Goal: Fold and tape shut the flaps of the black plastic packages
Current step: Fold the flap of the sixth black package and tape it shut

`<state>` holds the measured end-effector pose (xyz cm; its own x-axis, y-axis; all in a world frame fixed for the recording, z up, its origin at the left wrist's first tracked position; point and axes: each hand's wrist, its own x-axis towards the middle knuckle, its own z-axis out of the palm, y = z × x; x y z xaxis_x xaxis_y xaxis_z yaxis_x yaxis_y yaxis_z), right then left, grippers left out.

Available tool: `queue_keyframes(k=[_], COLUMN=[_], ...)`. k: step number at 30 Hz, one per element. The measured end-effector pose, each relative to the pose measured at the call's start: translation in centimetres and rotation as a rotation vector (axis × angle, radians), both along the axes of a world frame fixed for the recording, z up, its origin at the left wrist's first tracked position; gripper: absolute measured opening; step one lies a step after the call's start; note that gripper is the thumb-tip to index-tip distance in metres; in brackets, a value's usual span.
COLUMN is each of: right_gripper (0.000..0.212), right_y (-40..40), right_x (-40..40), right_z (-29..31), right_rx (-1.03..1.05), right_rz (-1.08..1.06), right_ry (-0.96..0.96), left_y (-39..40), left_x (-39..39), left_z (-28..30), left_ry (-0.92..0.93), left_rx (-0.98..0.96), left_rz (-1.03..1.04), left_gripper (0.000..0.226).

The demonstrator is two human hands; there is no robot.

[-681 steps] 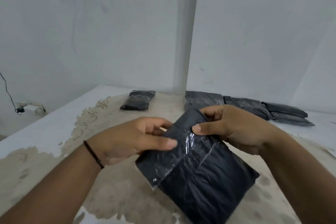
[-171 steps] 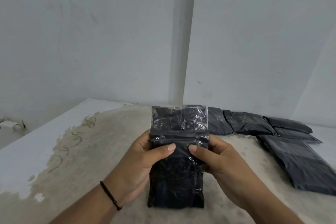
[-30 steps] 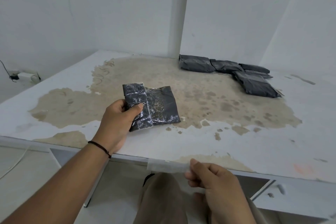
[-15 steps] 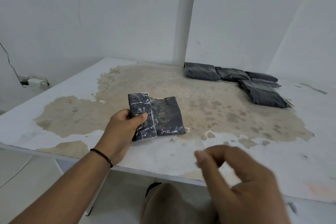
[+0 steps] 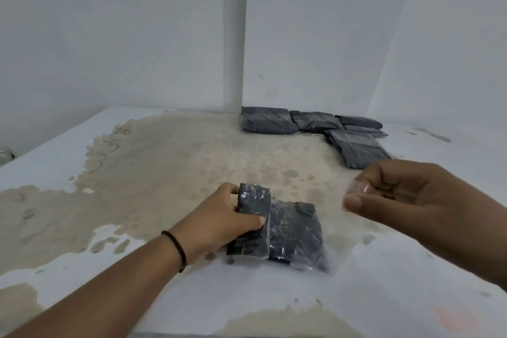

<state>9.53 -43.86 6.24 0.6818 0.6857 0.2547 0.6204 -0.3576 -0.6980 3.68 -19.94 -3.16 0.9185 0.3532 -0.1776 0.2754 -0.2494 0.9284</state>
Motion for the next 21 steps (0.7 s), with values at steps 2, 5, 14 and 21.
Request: queue_keyframes(k=[2, 5, 14, 21], right_gripper=[0.056, 0.055, 0.028, 0.013], right_y=[0.4, 1.4, 4.6, 5.9], right_x=[1.1, 2.6, 4.8, 4.8], right_z=[-0.3, -0.8, -1.4, -2.2], right_rx=[-0.029, -0.039, -0.072, -0.088], right_rz=[0.054, 0.134, 0.335, 0.391], right_ry=[0.088, 0.215, 0.422, 0.506], left_y=[-0.3, 0.0, 1.5, 1.9], left_x=[0.2, 0.6, 1.0, 0.5], left_z=[0.4, -0.1, -3.1, -3.1], left_ry=[0.045, -0.081, -0.486, -0.449], left_rx=[0.376, 0.806, 0.607, 0.724], left_rz=[-0.035, -0.065, -0.369, -0.441], left_gripper=[0.064, 0.074, 0.023, 0.036])
